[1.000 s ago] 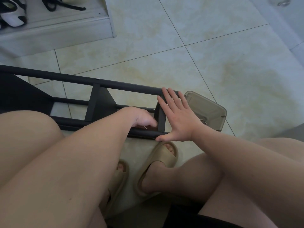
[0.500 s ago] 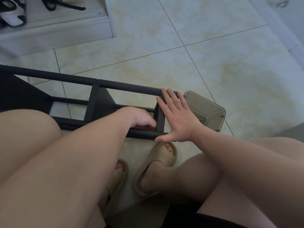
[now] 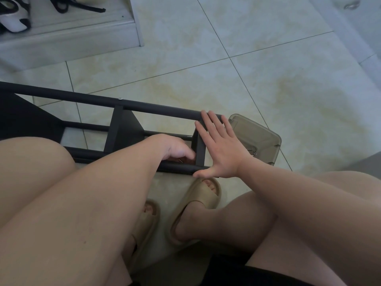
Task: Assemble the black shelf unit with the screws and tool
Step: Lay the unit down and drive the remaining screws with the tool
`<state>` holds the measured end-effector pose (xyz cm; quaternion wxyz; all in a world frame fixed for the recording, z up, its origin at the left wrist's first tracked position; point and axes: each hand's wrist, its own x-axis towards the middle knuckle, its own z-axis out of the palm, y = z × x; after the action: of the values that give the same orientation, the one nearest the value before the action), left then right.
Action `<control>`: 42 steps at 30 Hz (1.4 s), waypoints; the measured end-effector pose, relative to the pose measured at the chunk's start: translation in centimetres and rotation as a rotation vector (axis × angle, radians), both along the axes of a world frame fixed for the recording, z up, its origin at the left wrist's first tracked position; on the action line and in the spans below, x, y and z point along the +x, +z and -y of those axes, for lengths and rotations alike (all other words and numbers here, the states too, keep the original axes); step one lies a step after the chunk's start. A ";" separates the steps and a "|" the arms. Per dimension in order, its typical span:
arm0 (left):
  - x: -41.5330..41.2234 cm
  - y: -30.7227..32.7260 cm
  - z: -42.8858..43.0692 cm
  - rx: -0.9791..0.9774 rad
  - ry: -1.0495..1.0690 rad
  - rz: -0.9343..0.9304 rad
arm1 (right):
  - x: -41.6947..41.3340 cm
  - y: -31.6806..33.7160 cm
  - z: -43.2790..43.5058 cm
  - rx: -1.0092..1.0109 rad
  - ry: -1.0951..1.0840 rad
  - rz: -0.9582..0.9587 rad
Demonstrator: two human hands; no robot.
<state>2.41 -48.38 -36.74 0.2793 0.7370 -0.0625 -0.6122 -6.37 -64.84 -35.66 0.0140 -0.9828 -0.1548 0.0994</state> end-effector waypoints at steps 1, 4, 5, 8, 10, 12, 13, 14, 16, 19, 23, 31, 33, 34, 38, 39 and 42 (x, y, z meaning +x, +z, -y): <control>0.0 0.1 0.0 0.006 -0.009 0.003 | 0.0 0.0 0.0 -0.001 -0.001 -0.001; 0.2 0.1 -0.1 -0.011 0.023 -0.021 | 0.1 0.0 0.0 -0.005 0.000 -0.001; 0.2 0.2 -0.2 -0.016 0.042 -0.040 | 0.1 0.0 0.0 -0.004 0.001 0.002; 0.2 -0.1 -0.3 -0.028 0.053 -0.074 | 0.1 -0.1 0.0 -0.007 0.001 0.002; 0.1 0.0 -0.3 -0.021 0.043 -0.061 | 0.0 0.0 0.0 -0.008 0.002 -0.004; 0.0 -0.2 -0.1 -0.007 0.019 -0.024 | 0.0 0.0 0.0 -0.006 0.002 -0.005; 0.0 -0.2 -0.1 0.001 0.002 -0.007 | 0.0 0.0 0.0 -0.005 0.003 -0.005; 0.0 -0.2 -0.1 0.005 -0.010 0.003 | 0.0 0.0 0.0 -0.003 0.002 -0.005; 0.1 -0.3 -0.1 0.006 -0.014 0.015 | 0.0 0.0 0.0 -0.003 0.001 -0.004; 0.2 -0.5 -0.1 -0.021 0.014 0.017 | 0.0 0.0 0.0 -0.008 0.002 -0.005; 0.3 -0.6 -0.2 -0.069 0.056 -0.018 | 0.1 -0.1 0.1 -0.005 0.002 0.001; 0.2 -0.9 -0.3 -0.070 0.056 -0.081 | 0.0 -0.1 0.0 -0.010 0.002 0.007; 0.0 -1.0 -0.2 -0.058 0.051 -0.079 | -0.1 -0.2 0.0 -0.010 0.003 0.013; 0.0 -1.1 -0.2 -0.058 0.052 -0.065 | -0.2 -0.2 0.0 -0.009 0.003 0.013; 0.0 -1.2 0.1 -0.087 0.074 -0.007 | 0.0 -0.1 0.0 -0.003 0.002 0.009; 0.0 -1.1 0.0 -0.096 0.076 -0.007 | 0.0 -0.1 0.0 -0.002 0.002 0.011; 0.1 -1.0 -0.1 -0.110 0.064 -0.011 | 0.1 -0.2 0.1 -0.004 0.004 0.022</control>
<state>2.49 -48.29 -37.71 0.3390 0.7190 -0.0708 -0.6025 -6.30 -64.89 -35.89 0.0100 -0.9836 -0.1567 0.0887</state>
